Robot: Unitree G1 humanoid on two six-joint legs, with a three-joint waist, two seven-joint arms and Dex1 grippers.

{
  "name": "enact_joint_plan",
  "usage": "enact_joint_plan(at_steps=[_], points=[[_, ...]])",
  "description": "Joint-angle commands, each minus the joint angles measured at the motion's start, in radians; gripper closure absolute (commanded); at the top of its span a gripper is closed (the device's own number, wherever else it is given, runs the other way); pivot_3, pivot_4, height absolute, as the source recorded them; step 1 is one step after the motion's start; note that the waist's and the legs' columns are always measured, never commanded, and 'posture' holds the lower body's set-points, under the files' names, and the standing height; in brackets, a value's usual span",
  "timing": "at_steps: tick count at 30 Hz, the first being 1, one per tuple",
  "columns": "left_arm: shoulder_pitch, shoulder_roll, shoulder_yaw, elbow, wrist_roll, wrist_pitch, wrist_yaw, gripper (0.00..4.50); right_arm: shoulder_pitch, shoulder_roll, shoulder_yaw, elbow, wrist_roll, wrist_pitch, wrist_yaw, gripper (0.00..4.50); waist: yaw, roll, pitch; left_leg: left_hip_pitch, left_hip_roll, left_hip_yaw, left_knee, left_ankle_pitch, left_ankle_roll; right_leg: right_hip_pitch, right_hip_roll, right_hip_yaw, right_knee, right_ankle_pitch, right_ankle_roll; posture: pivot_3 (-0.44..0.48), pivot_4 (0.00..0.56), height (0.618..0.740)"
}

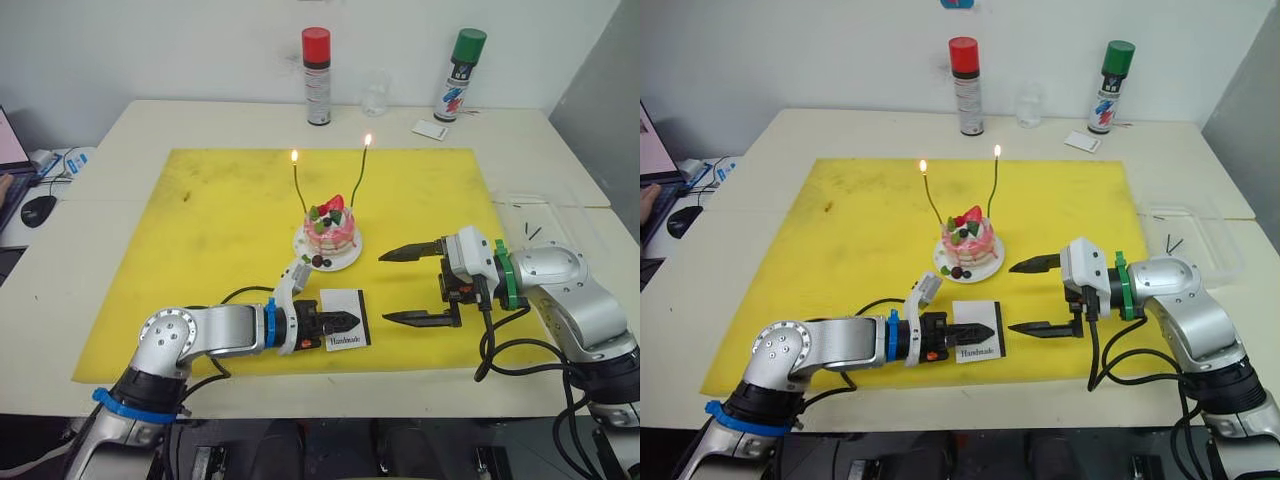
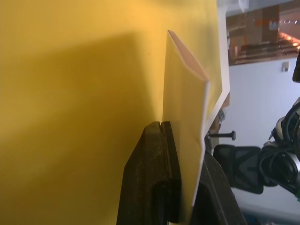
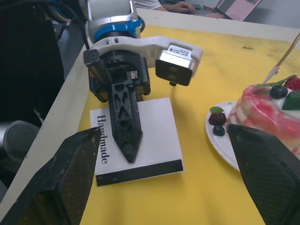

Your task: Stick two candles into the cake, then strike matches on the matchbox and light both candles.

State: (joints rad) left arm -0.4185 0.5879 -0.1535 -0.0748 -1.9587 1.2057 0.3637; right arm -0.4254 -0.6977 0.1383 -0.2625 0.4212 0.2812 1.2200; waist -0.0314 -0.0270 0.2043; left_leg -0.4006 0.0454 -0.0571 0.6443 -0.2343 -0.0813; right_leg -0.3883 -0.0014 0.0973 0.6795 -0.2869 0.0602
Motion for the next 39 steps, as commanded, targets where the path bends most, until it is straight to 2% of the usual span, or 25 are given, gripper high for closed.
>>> enact_joint_plan(at_steps=[1, 3, 9, 12, 15, 18, 21, 22, 24, 26, 28, 29, 31, 34, 39], points=[[-0.045, 0.017, -0.011, 0.043, -0.014, 0.039, -0.013, 3.93, 0.013, -0.002, -0.026, -0.051, 0.009, -0.006, -0.02, 0.0, 0.0, 0.0, 0.0, 0.0, 0.0, 0.0, 0.0, 0.0, 0.0, 0.0, 0.0, 0.0, 0.0, 0.0, 0.0, 0.0, 0.15, 0.74], [-0.072, 0.028, -0.011, 0.068, -0.014, 0.054, -0.02, 3.53, 0.023, -0.005, -0.028, -0.063, 0.011, -0.001, -0.028, 0.0, 0.0, 0.0, 0.0, 0.0, 0.0, 0.0, -0.001, 0.0, 0.0, 0.0, 0.0, 0.0, 0.0, 0.0, -0.001, 0.0, 0.15, 0.74], [-0.107, 0.079, 0.015, 0.088, -0.014, 0.092, -0.057, 1.81, 0.018, 0.0, -0.022, -0.064, 0.011, 0.001, -0.045, 0.0, -0.002, 0.0, 0.0, 0.0, 0.0, 0.0, -0.001, 0.0, 0.0, -0.001, 0.0, 0.0, 0.0, 0.0, -0.001, 0.0, 0.15, 0.74], [-0.088, 0.128, 0.029, 0.052, -0.014, 0.1, -0.085, 0.9, 0.01, 0.004, -0.017, -0.05, 0.008, -0.006, -0.043, 0.0, -0.003, 0.0, 0.0, 0.0, 0.0, 0.0, -0.001, 0.0, 0.0, -0.001, 0.0, 0.0, 0.0, 0.0, -0.001, 0.0, 0.15, 0.74], [-0.044, 0.227, 0.048, -0.015, -0.014, 0.116, -0.136, 0.09, 0.001, 0.006, -0.017, -0.023, 0.004, -0.018, -0.032, 0.0, -0.007, 0.0, 0.0, 0.0, 0.0, 0.0, -0.001, 0.0, 0.0, -0.001, 0.0, 0.0, 0.0, 0.0, -0.001, 0.0, 0.15, 0.74], [0.032, 0.38, 0.101, -0.088, -0.014, 0.114, -0.192, 0.03, -0.019, 0.005, -0.019, 0.022, 0.001, -0.032, -0.017, 0.0, -0.018, 0.0, 0.0, 0.0, 0.001, 0.0, -0.002, 0.0, 0.0, -0.001, 0.0, 0.0, 0.0, 0.0, -0.001, 0.0, 0.15, 0.74], [0.081, 0.517, 0.226, -0.156, 0.017, 0.057, -0.186, 0.03, -0.039, 0.002, -0.033, 0.075, -0.004, -0.038, -0.013, 0.0, -0.022, -0.001, 0.001, 0.0, 0.001, 0.0, -0.003, 0.0, 0.0, -0.002, 0.0, 0.0, 0.0, -0.001, -0.002, 0.0, 0.15, 0.74], [0.093, 0.543, 0.317, -0.173, 0.132, 0.005, -0.246, 0.03, -0.048, -0.006, -0.047, 0.108, -0.007, -0.044, -0.01, 0.0, -0.022, 0.0, 0.001, 0.0, 0.001, 0.0, -0.003, 0.0, 0.0, -0.002, 0.0, 0.0, 0.0, -0.001, -0.002, 0.0, 0.15, 0.74], [0.151, 0.623, 0.44, -0.244, 0.445, -0.129, -0.485, 0.03, -0.062, -0.027, -0.069, 0.161, -0.009, -0.051, 0.0, 0.0, -0.022, -0.001, 0.002, 0.001, 0.001, 0.001, -0.003, 0.0, 0.0, -0.002, 0.0, 0.0, 0.0, -0.002, -0.002, 0.0, 0.15, 0.74], [0.214, 0.666, 0.503, -0.256, 0.65, -0.252, -0.659, 0.03, -0.076, -0.039, -0.088, 0.188, 0.009, -0.026, 0.001, 0.0, -0.019, 0.0, 0.002, 0.0, 0.001, 0.002, -0.003, 0.0, 0.0, -0.002, 0.0, 0.0, -0.001, -0.005, -0.004, 0.0, 0.15, 0.74], [0.319, 0.733, 0.535, -0.203, 0.946, -0.495, -0.871, 0.03, -0.118, -0.069, -0.116, 0.237, 0.03, 0.021, 0.015, 0.0, -0.016, 0.001, 0.003, 0.0, -0.001, 0.004, -0.004, 0.0, 0.0, -0.002, -0.002, 0.001, -0.002, -0.004, -0.006, 0.0, 0.15, 0.74], [0.344, 0.744, 0.546, -0.176, 1.03, -0.56, -0.932, 0.03, -0.138, -0.081, -0.125, 0.259, 0.033, 0.038, 0.023, 0.0, -0.017, 0.001, 0.003, 0.0, -0.001, 0.005, -0.006, 0.0, 0.0, -0.003, -0.002, 0.001, -0.002, -0.003, -0.007, 0.0, 0.15, 0.74], [0.373, 0.742, 0.561, -0.138, 1.12, -0.634, -1.026, 0.03, -0.167, -0.108, -0.127, 0.299, 0.018, 0.034, 0.047, 0.0, -0.015, 0.001, 0.003, 0.0, 0.0, 0.006, -0.01, 0.0, 0.0, -0.006, -0.002, 0.002, -0.002, -0.003, -0.006, 0.0, 0.15, 0.74], [0.396, 0.725, 0.605, -0.098, 1.169, -0.675, -1.167, 0.03, -0.208, -0.182, -0.138, 0.389, -0.012, 0.015, 0.106, 0.0, -0.013, 0.001, 0.003, -0.002, 0.001, 0.006, -0.015, 0.0, 0.0, -0.011, -0.001, 0.001, -0.002, -0.004, -0.007, 0.0, 0.15, 0.74], [0.405, 0.672, 0.604, -0.055, 1.269, -0.723, -1.242, 0.03, -0.238, -0.238, -0.148, 0.462, -0.027, 0.01, 0.15, 0.0, -0.017, 0.001, 0.003, -0.015, 0.002, 0.006, -0.015, 0.0, 0.0, -0.024, -0.001, 0.0, 0.0, -0.004, -0.007, 0.0, 0.15, 0.74]])
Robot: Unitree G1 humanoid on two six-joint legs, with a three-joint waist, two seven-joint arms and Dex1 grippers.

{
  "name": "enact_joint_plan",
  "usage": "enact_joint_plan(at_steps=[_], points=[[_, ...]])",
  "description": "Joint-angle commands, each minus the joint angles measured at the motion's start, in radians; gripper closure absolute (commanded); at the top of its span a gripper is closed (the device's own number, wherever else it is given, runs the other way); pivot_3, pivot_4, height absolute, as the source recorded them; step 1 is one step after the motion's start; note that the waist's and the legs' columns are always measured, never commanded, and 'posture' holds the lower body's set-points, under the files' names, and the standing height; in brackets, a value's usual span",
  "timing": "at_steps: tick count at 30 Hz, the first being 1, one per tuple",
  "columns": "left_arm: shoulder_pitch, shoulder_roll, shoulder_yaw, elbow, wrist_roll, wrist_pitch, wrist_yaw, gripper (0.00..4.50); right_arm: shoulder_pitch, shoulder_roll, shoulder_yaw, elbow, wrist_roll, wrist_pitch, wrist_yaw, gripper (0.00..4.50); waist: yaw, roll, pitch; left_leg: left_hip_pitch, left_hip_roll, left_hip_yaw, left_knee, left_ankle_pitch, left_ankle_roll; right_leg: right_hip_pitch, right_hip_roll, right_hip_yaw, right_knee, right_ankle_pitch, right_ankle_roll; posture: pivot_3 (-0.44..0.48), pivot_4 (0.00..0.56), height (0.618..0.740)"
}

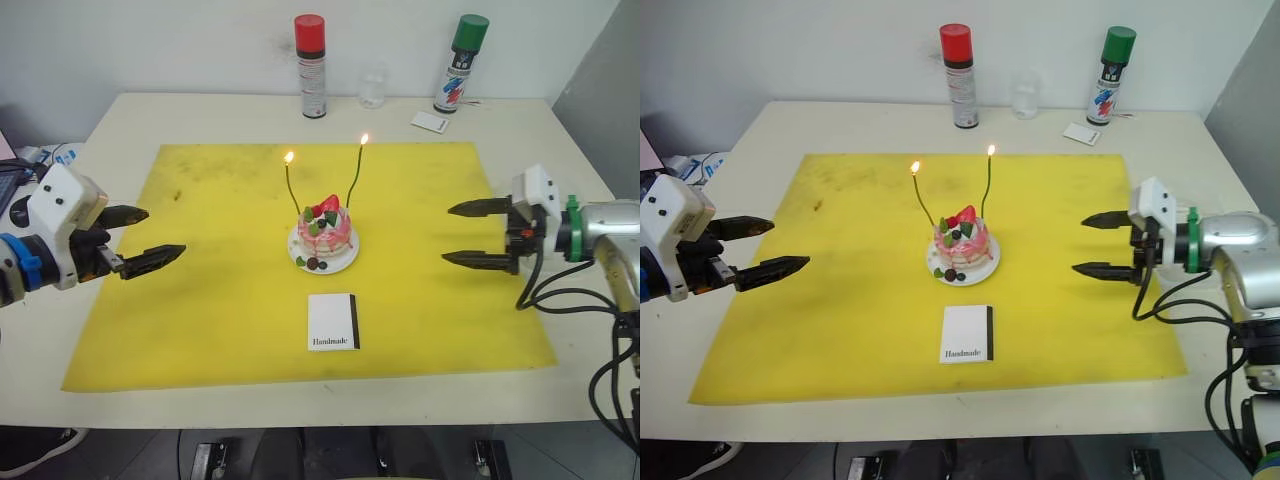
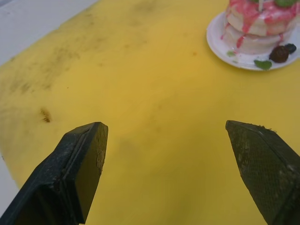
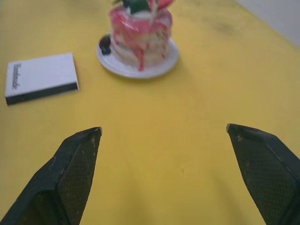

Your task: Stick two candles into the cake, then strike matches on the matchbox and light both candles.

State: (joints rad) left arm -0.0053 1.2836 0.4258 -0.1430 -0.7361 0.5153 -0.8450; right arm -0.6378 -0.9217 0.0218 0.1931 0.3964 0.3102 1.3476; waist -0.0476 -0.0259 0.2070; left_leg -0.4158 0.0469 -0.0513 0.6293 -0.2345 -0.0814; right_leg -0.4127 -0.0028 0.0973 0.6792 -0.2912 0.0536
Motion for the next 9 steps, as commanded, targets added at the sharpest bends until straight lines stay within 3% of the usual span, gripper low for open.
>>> enact_joint_plan(at_steps=[1, 9], points=[[-0.02, -0.035, 0.016, 0.018, 0.06, -0.036, -0.037, 0.03, -0.032, -0.009, -0.032, 0.011, -0.002, -0.019, 0.019, 0.0, -0.003, 0.0, 0.0, -0.001, 0.0, 0.0, 0.0, 0.0, 0.0, -0.001, 0.0, 0.0, 0.0, 0.0, 0.0, 0.0, 0.15, 0.74], [-0.091, -0.074, 0.008, 0.044, 0.133, -0.015, -0.063, 0.03, -0.028, -0.006, -0.023, 0.022, -0.027, -0.063, 0.037, 0.0, -0.009, 0.0, 0.0, -0.001, 0.0, 0.0, 0.001, 0.0, 0.0, -0.001, 0.0, 0.0, 0.002, 0.0, 0.001, 0.0, 0.15, 0.74]])
